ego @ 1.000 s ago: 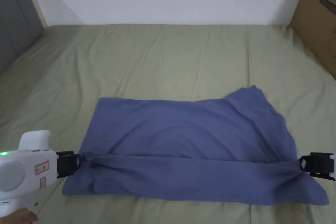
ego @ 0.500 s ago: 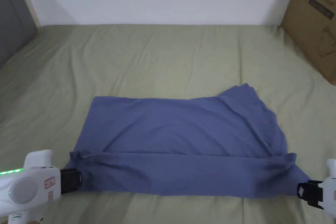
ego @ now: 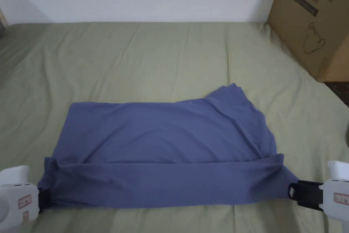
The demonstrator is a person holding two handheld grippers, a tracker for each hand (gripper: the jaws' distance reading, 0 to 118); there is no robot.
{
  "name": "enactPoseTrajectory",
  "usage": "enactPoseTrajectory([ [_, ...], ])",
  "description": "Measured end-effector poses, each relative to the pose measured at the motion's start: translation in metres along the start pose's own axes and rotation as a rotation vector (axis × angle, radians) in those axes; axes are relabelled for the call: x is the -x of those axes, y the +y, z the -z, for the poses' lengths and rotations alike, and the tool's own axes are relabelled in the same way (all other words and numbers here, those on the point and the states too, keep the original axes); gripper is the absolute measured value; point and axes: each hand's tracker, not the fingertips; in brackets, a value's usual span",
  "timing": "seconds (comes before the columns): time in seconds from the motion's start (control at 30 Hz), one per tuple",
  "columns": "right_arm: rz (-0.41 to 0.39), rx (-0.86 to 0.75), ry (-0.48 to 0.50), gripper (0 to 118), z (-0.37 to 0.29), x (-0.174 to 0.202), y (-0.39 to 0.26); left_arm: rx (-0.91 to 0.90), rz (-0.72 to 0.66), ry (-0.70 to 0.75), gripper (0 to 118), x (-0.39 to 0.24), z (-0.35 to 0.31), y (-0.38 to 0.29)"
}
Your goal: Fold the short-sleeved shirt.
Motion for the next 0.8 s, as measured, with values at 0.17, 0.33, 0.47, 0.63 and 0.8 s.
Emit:
enactPoseTrajectory([
  [0.17,0.132,0.024,0.069,67,0.039,-0.015,0.023,-0.022,-0.024,-0.034,6,0.003,-0.013,0.006],
  [0.33,0.078,0.063,-0.009,7,0.065,0.007,0.006,-0.014,0.011,-0.005,6,0.001,-0.014,0.006],
  [0.47,0.069,0.046,-0.001,6,0.038,0.004,0.015,-0.003,0.017,-0.035,5,0.001,-0.021,0.004],
  [0.63,0.076,-0.010,0.051,6,-0.002,-0.007,0.021,-0.029,0.014,-0.072,5,0.009,-0.041,0.000],
  [0.8,0.063,-0.014,0.060,6,-0.028,-0.012,0.004,-0.018,0.061,-0.051,5,0.013,-0.056,-0.014],
])
